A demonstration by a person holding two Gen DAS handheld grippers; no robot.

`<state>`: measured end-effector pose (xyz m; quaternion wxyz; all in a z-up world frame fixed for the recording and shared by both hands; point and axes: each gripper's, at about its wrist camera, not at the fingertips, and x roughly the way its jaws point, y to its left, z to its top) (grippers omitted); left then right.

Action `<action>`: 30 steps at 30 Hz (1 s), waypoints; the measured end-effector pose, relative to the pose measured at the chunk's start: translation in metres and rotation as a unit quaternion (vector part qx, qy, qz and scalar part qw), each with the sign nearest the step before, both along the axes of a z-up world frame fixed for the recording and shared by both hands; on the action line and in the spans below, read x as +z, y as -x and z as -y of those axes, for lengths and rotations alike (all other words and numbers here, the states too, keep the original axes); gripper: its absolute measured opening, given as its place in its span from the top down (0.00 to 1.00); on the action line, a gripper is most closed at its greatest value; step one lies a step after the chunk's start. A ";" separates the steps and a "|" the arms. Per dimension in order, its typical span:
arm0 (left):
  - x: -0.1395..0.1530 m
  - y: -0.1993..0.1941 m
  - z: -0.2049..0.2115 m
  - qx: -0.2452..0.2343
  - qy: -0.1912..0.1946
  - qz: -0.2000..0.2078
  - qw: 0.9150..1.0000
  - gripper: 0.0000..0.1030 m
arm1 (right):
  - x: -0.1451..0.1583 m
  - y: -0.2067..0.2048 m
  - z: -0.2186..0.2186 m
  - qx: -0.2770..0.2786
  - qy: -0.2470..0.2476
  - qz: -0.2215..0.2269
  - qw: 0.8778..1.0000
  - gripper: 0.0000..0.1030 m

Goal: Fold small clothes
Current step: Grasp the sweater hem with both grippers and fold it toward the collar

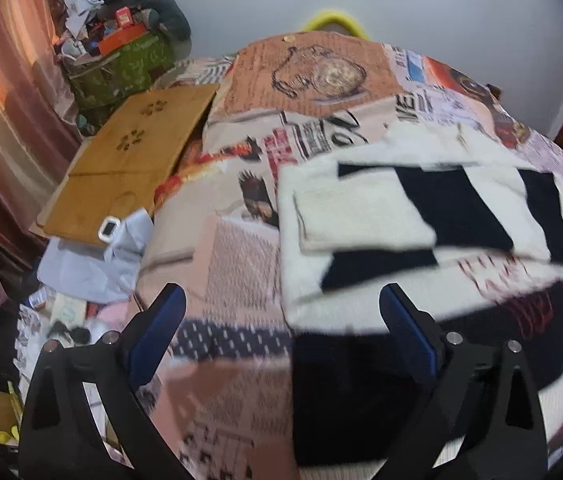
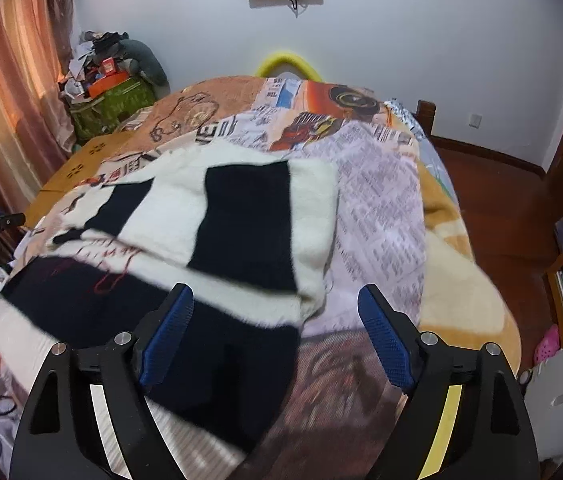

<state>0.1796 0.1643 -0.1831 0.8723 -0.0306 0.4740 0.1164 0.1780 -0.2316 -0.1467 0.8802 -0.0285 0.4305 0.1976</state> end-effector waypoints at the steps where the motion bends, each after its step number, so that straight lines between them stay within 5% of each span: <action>1: -0.004 0.005 0.002 -0.002 0.003 -0.006 1.000 0.05 | -0.004 0.004 -0.001 0.002 0.000 -0.005 1.000 0.20; 12: -0.052 0.049 0.008 0.012 0.054 -0.052 0.997 0.05 | -0.047 0.042 0.003 0.004 -0.017 -0.070 0.997 0.20; 17: -0.058 0.063 0.003 0.023 0.124 -0.035 0.991 0.25 | -0.050 0.046 0.007 -0.001 -0.054 -0.089 0.995 0.24; 21: -0.056 0.068 0.008 0.017 0.135 -0.026 0.990 0.41 | -0.051 0.047 0.002 0.012 -0.073 -0.099 0.992 0.41; 26: -0.049 0.065 0.023 -0.010 0.146 -0.020 0.989 0.85 | -0.046 0.049 -0.006 0.020 -0.087 -0.094 0.992 0.77; 30: -0.039 0.056 0.025 -0.014 0.132 -0.016 0.991 0.89 | -0.035 0.042 -0.012 0.032 -0.083 -0.074 0.993 0.90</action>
